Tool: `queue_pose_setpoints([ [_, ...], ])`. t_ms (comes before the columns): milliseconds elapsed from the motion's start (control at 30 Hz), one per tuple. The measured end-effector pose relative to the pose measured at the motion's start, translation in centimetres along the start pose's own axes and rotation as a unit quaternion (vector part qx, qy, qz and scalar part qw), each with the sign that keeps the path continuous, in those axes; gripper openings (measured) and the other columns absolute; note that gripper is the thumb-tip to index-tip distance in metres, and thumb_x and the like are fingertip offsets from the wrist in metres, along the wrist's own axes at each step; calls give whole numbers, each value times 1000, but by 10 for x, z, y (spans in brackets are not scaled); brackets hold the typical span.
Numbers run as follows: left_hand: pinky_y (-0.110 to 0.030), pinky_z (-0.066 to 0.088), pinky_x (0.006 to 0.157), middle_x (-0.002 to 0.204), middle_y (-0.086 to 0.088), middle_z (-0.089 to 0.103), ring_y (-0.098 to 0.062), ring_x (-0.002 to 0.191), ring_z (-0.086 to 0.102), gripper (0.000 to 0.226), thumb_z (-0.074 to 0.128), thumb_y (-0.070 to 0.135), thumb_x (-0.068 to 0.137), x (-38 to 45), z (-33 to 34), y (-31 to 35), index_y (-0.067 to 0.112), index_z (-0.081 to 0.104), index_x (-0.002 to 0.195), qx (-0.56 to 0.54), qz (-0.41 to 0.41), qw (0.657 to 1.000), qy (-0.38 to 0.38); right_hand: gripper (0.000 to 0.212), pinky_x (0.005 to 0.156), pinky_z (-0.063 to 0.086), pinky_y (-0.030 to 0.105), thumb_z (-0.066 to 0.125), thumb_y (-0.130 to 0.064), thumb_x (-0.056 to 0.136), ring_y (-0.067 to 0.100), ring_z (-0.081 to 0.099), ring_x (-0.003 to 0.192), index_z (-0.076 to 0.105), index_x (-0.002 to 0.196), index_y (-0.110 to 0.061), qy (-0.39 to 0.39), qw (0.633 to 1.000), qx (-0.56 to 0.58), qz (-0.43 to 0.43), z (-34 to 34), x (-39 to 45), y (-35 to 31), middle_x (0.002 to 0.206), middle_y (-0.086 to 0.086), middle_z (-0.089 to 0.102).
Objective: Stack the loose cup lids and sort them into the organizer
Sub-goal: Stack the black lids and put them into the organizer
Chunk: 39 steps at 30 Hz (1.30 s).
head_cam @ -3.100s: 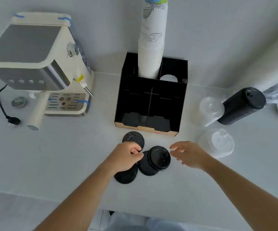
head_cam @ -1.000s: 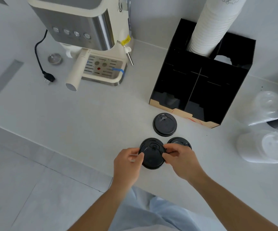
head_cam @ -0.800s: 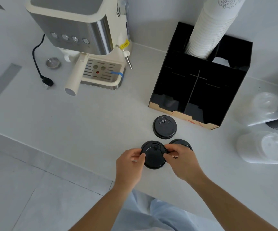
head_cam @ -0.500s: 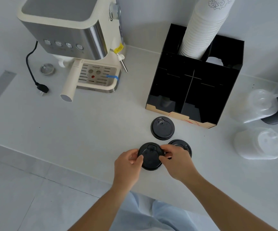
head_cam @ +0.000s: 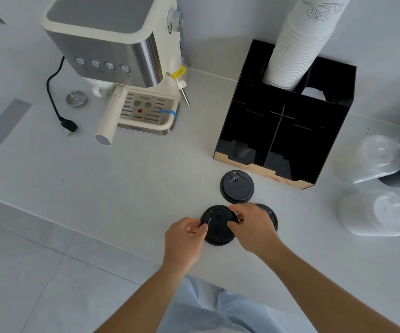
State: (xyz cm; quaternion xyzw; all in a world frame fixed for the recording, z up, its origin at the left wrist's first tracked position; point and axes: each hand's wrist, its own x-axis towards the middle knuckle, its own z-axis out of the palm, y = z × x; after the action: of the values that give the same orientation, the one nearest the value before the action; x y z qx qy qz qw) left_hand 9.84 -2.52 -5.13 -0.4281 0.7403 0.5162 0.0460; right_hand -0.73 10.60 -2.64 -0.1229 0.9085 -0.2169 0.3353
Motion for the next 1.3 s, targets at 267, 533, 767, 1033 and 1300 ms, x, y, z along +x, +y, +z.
queue_pose_setpoints([
  [267,-8,40,64,72,18,64,6,72,59,6,68,24,84,1,2,2,26,63,86,7,-12,1000,2,21,76,50,30,57,-17,93,24,62,91,69,111,-17,-22,998,-51,-5,0,6,-6,99,2,70],
  [533,-6,39,55,77,8,65,-5,69,58,12,59,20,89,5,1,2,15,69,91,89,4,996,-16,26,79,52,31,59,-18,94,24,63,94,65,119,-21,-37,999,-37,-1,7,5,-7,110,4,69],
  [767,-32,54,68,81,-5,71,-26,79,66,17,54,9,84,12,1,11,10,70,89,81,-25,995,-46,35,73,53,28,58,-14,94,24,62,94,60,127,-23,-36,999,5,28,10,6,-13,120,4,66],
  [1033,-47,55,74,83,-22,68,-41,80,62,21,49,5,83,15,-10,8,6,70,81,63,-32,993,-91,18,52,46,19,67,-18,89,17,63,77,64,106,-25,-31,991,118,50,6,-2,-7,102,-2,66],
  [1300,-19,47,70,89,6,71,-11,81,63,26,57,5,89,17,-16,39,22,72,100,2,-30,989,-144,19,65,49,25,78,-13,77,19,68,84,68,88,-24,2,961,264,88,-8,-14,16,89,-3,70],
])
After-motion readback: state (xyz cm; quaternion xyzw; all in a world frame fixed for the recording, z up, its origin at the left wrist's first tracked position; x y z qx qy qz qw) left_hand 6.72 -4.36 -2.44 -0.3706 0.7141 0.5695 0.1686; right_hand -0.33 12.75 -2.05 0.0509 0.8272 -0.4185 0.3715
